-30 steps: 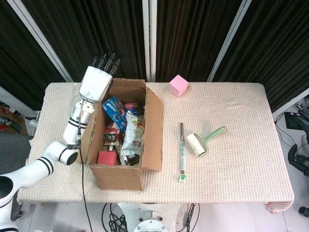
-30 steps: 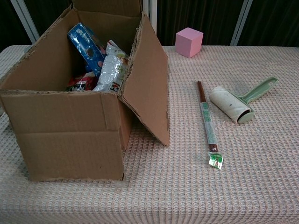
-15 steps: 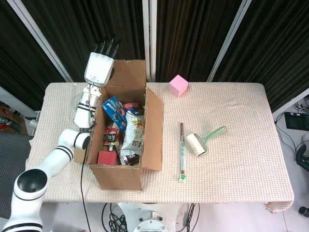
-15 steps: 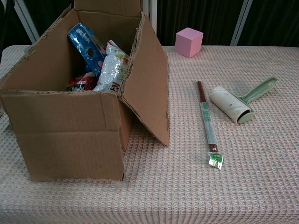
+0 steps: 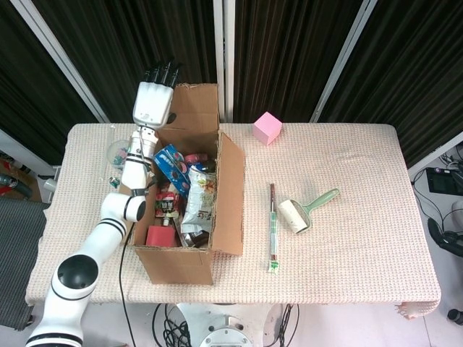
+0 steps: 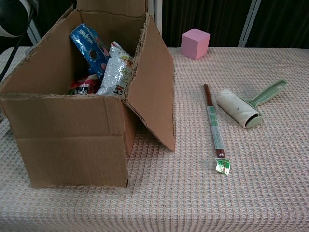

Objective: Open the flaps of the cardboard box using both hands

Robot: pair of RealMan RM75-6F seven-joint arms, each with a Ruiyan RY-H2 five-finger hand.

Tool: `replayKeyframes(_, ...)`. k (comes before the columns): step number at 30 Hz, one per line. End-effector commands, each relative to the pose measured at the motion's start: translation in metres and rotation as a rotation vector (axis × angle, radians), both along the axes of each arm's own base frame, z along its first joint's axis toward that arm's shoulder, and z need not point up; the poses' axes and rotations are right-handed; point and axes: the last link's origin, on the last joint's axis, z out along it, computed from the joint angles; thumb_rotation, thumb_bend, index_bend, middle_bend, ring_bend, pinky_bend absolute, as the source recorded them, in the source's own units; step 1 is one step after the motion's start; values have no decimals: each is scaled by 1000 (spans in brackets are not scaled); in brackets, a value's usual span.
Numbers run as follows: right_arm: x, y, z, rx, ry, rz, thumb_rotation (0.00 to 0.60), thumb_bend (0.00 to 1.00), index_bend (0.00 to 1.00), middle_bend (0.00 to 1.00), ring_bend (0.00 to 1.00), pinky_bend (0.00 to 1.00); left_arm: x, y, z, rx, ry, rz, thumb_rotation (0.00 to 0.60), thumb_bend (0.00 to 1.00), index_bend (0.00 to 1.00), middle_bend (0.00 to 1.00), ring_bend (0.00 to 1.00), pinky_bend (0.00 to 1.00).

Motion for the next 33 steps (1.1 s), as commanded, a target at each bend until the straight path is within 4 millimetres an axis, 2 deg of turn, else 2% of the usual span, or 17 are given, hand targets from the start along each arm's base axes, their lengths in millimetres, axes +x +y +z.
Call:
replayKeyframes(1, 1, 0, -1, -6, 17, 2, 600, 3, 0, 0, 0, 0, 1, 0, 0, 2, -1, -3, 600, 0, 0, 0, 77, 187)
replayKeyframes(11, 0, 8, 4, 2, -5, 0, 600, 0, 0, 0, 0, 0, 23, 9, 5, 28, 1, 1, 600, 0, 0, 0, 65, 184)
replayKeyframes(16, -4, 9, 7, -1, -14, -13, 600, 0, 0, 0, 0, 0, 25, 13, 6, 33, 15, 31, 600, 0, 0, 0, 64, 181)
replayKeyframes(23, -10, 5, 5, 10, -30, -32, 600, 0, 0, 0, 0, 0, 20, 13, -1, 14, 33, 57, 600, 3, 0, 0, 64, 180)
replayKeyframes(28, -10, 2, 3, 21, -21, -35, 600, 0, 0, 0, 0, 0, 17, 12, 9, 37, 22, 21, 600, 46, 0, 0, 63, 179)
replayKeyframes(31, -14, 1, 2, 15, 8, -50, 600, 0, 0, 0, 0, 0, 4, 6, 15, 22, -7, -31, 600, 68, 0, 0, 62, 182)
replayKeyframes(33, -20, 2, 0, 1, 54, -73, 600, 0, 0, 0, 0, 0, -15, -4, 18, -32, -36, -76, 600, 72, 0, 3, 62, 185)
